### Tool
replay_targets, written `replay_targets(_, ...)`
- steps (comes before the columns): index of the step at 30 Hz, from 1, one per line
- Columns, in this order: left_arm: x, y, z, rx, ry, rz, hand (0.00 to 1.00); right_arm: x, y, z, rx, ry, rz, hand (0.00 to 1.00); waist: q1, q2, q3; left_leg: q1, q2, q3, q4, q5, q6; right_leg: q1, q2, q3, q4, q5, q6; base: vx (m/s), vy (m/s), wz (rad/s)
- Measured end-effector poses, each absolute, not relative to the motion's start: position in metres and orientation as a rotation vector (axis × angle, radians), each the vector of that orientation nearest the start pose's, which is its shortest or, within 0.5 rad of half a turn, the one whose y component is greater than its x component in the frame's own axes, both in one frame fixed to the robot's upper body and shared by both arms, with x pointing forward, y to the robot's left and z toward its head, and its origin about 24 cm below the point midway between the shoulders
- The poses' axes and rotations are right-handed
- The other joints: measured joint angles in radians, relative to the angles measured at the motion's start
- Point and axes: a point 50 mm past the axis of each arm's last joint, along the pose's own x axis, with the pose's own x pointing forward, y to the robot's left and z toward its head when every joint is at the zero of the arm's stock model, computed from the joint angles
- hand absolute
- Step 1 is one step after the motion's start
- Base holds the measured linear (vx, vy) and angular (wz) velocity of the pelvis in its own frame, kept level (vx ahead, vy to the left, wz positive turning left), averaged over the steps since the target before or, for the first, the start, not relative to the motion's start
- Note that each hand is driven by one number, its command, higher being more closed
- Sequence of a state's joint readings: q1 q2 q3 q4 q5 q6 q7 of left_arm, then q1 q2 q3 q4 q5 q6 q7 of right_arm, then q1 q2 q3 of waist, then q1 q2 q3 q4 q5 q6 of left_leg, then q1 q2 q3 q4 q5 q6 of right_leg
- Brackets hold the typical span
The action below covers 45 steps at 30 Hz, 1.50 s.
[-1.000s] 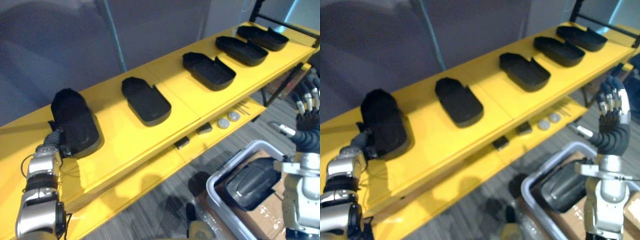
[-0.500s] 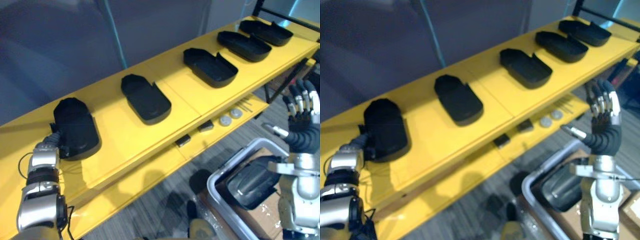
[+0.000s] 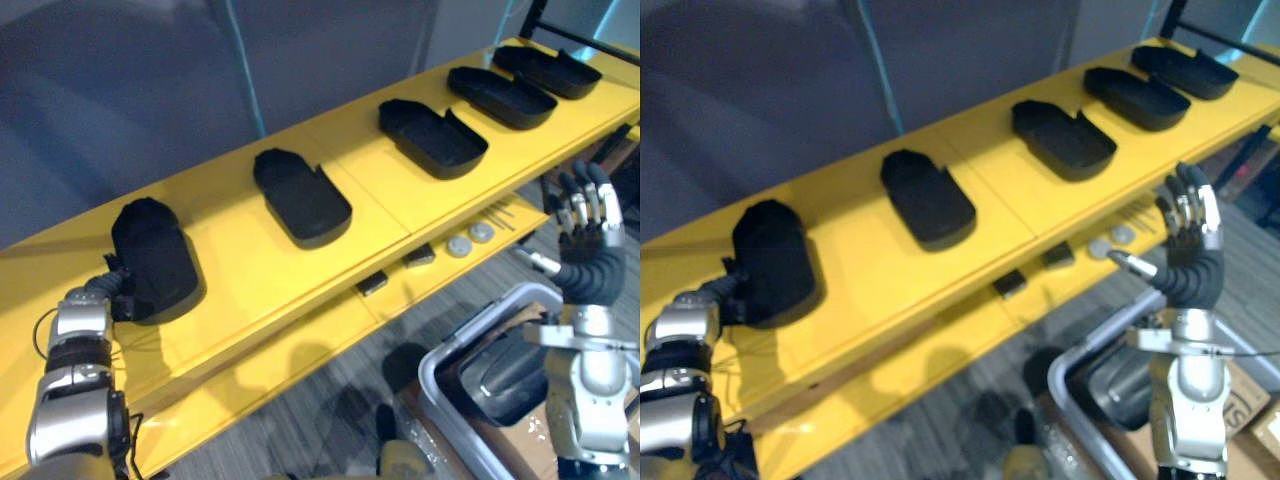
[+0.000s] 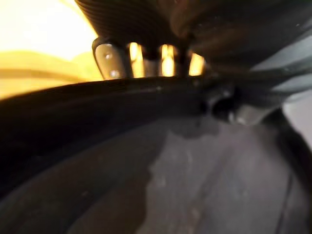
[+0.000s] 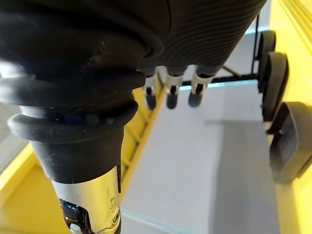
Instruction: Walk over and take plastic housings, then place them on the shelf
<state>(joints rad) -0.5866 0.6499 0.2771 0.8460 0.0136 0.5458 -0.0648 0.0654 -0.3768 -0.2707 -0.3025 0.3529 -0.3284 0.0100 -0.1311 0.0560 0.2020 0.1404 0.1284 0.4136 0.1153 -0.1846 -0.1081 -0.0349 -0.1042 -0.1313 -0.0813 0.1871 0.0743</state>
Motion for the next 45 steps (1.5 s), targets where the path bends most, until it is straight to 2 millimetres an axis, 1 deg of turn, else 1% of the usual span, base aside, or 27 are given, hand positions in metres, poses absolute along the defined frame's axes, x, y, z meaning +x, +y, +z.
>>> replay_targets(7, 0.298, 0.373, 0.066, 0.114, 0.628, 0.583, 0.00, 0.214, -0.254, 0.161, -0.099, -0.642, -0.141, 0.00, -0.001, -0.003, 0.002, -0.002, -0.002, -0.016, -0.002, 0.001, 0.001, 0.003, -0.002, -0.005, -0.003, 0.000, 0.000, -0.02, -0.003, 0.02)
replay_targets(12, 0.298, 0.373, 0.068, 0.098, 0.594, 0.614, 0.00, 0.215, -0.253, 0.162, -0.092, -0.649, -0.140, 0.00, 0.003, -0.009, 0.004, -0.003, -0.002, -0.020, -0.003, 0.003, 0.001, 0.004, -0.006, -0.007, -0.008, 0.000, 0.000, -0.04, 0.001, 0.02)
replay_targets(16, 0.298, 0.375, 0.070, 0.116, 0.561, 0.660, 0.00, 0.217, -0.249, 0.160, -0.084, -0.641, -0.123, 0.00, 0.006, -0.011, 0.003, -0.004, -0.003, -0.022, -0.004, 0.005, 0.002, 0.004, -0.008, -0.009, -0.009, 0.001, 0.001, 0.00, 0.001, 0.01)
replay_targets(19, 0.300, 0.375, 0.083, 0.104, 0.464, 0.673, 0.00, 0.216, -0.250, 0.158, -0.082, -0.634, -0.128, 0.00, 0.010, -0.014, 0.002, -0.005, -0.008, -0.031, -0.003, 0.007, 0.005, 0.004, -0.006, -0.019, 0.000, 0.003, 0.004, 0.00, -0.010, 0.10)
replay_targets(21, 0.305, 0.372, 0.100, 0.093, 0.342, 0.655, 0.00, 0.215, -0.250, 0.154, -0.072, -0.621, -0.134, 0.00, 0.012, -0.015, 0.001, -0.016, -0.016, -0.049, -0.004, 0.012, 0.011, 0.005, -0.013, -0.036, 0.000, 0.004, 0.004, -0.02, 0.006, 0.21)
replay_targets(22, 0.305, 0.372, 0.105, 0.084, 0.310, 0.651, 0.00, 0.215, -0.249, 0.154, -0.067, -0.621, -0.135, 0.00, 0.014, -0.015, 0.001, -0.018, -0.017, -0.049, -0.004, 0.013, 0.012, 0.003, -0.014, -0.037, 0.000, 0.004, 0.004, -0.04, 0.005, 0.13)
replay_targets(24, 0.301, 0.374, 0.118, 0.034, 0.178, 0.634, 0.00, 0.215, -0.248, 0.150, -0.057, -0.610, -0.134, 0.00, 0.022, -0.013, 0.000, -0.018, -0.017, -0.050, -0.004, 0.014, 0.013, 0.005, -0.015, -0.038, 0.000, 0.004, 0.005, -0.05, -0.003, 0.01)
replay_targets(27, 0.296, 0.370, 0.128, 0.017, 0.077, 0.591, 0.00, 0.213, -0.249, 0.147, -0.055, -0.596, -0.137, 0.00, 0.038, -0.011, -0.001, -0.020, -0.017, -0.052, -0.003, 0.015, 0.015, 0.008, -0.015, -0.041, 0.000, 0.004, 0.005, -0.04, -0.007, 0.05)
replay_targets(29, 0.291, 0.365, 0.134, -0.003, -0.004, 0.540, 0.00, 0.212, -0.248, 0.143, -0.045, -0.583, -0.144, 0.00, 0.039, -0.009, -0.002, -0.020, -0.016, -0.074, -0.003, 0.018, 0.015, 0.019, -0.016, -0.060, -0.002, 0.003, 0.004, -0.04, -0.012, 0.19)
replay_targets(30, 0.286, 0.364, 0.137, -0.027, -0.046, 0.519, 0.00, 0.212, -0.248, 0.142, -0.041, -0.581, -0.146, 0.00, 0.042, -0.008, -0.004, -0.020, -0.016, -0.076, -0.004, 0.019, 0.014, 0.020, -0.016, -0.062, -0.008, 0.003, 0.003, -0.06, -0.014, 0.09)
replay_targets(32, 0.274, 0.358, 0.140, -0.081, -0.129, 0.474, 0.00, 0.210, -0.248, 0.141, -0.038, -0.584, -0.146, 0.00, 0.059, 0.002, -0.011, -0.022, -0.015, -0.077, -0.004, 0.019, 0.014, 0.020, -0.016, -0.064, -0.009, 0.001, 0.001, -0.05, -0.010, 0.03)
replay_targets(33, 0.269, 0.352, 0.138, -0.099, -0.159, 0.457, 0.00, 0.209, -0.248, 0.141, -0.040, -0.584, -0.142, 0.00, 0.066, 0.010, -0.020, -0.023, -0.015, -0.078, -0.004, 0.019, 0.014, 0.020, -0.016, -0.066, -0.009, 0.000, -0.001, -0.03, 0.000, 0.08)
replay_targets(35, 0.255, 0.341, 0.130, -0.146, -0.218, 0.445, 0.00, 0.209, -0.247, 0.140, -0.032, -0.588, -0.143, 0.00, 0.070, 0.027, -0.049, -0.036, -0.015, -0.097, -0.004, 0.022, 0.015, 0.020, -0.019, -0.090, -0.009, -0.002, -0.003, -0.01, 0.000, 0.22)
replay_targets(36, 0.244, 0.336, 0.131, -0.160, -0.290, 0.458, 0.00, 0.209, -0.247, 0.139, -0.025, -0.596, -0.148, 0.00, 0.078, 0.031, -0.054, -0.036, -0.014, -0.102, -0.005, 0.024, 0.014, 0.022, -0.018, -0.095, -0.009, -0.002, -0.003, -0.01, -0.003, 0.18)
replay_targets(37, 0.238, 0.333, 0.134, -0.166, -0.332, 0.465, 0.00, 0.209, -0.247, 0.138, -0.020, -0.599, -0.152, 0.00, 0.087, 0.032, -0.054, -0.036, -0.013, -0.102, -0.005, 0.025, 0.013, 0.022, -0.018, -0.095, -0.009, -0.002, -0.003, -0.02, -0.008, 0.11)
replay_targets(39, 0.209, 0.321, 0.145, -0.199, -0.532, 0.540, 0.00, 0.208, -0.243, 0.133, 0.022, -0.601, -0.175, 0.00, 0.105, 0.030, -0.056, -0.036, -0.011, -0.116, -0.006, 0.029, 0.013, 0.035, -0.018, -0.114, -0.010, -0.005, -0.006, -0.04, -0.012, 0.18)
replay_targets(40, 0.200, 0.318, 0.148, -0.200, -0.577, 0.570, 0.00, 0.208, -0.242, 0.132, 0.036, -0.599, -0.181, 0.00, 0.111, 0.029, -0.059, -0.037, -0.011, -0.121, -0.006, 0.029, 0.013, 0.037, -0.018, -0.117, -0.010, -0.006, -0.006, -0.04, -0.011, 0.17)
replay_targets(41, 0.180, 0.314, 0.151, -0.181, -0.662, 0.658, 0.00, 0.208, -0.238, 0.129, 0.064, -0.598, -0.186, 0.00, 0.122, 0.025, -0.066, -0.038, -0.009, -0.127, -0.006, 0.029, 0.013, 0.038, -0.017, -0.120, -0.010, -0.008, -0.008, -0.04, -0.011, 0.12)
replay_targets(42, 0.166, 0.312, 0.151, -0.178, -0.712, 0.726, 0.00, 0.207, -0.235, 0.127, 0.084, -0.598, -0.190, 0.00, 0.129, 0.023, -0.071, -0.040, -0.008, -0.130, -0.006, 0.029, 0.014, 0.040, -0.017, -0.128, -0.010, -0.009, -0.009, -0.04, -0.014, 0.13)
replay_targets(43, 0.158, 0.310, 0.151, -0.172, -0.738, 0.763, 0.00, 0.207, -0.233, 0.125, 0.097, -0.596, -0.193, 0.00, 0.134, 0.022, -0.074, -0.041, -0.008, -0.134, -0.007, 0.030, 0.015, 0.043, -0.017, -0.134, -0.010, -0.009, -0.009, -0.03, -0.011, 0.27)
replay_targets(44, 0.140, 0.304, 0.149, -0.152, -0.779, 0.862, 0.00, 0.206, -0.228, 0.119, 0.131, -0.577, -0.200, 0.00, 0.149, 0.015, -0.078, -0.039, -0.006, -0.150, -0.007, 0.029, 0.016, 0.055, -0.017, -0.150, -0.010, -0.015, -0.008, -0.03, -0.012, 0.31)
replay_targets(45, 0.129, 0.298, 0.147, -0.119, -0.786, 0.911, 0.00, 0.206, -0.222, 0.116, 0.148, -0.564, -0.194, 0.00, 0.162, 0.011, -0.082, -0.040, -0.005, -0.159, -0.006, 0.030, 0.016, 0.063, -0.017, -0.162, -0.010, -0.019, -0.011, -0.03, -0.011, 0.33)
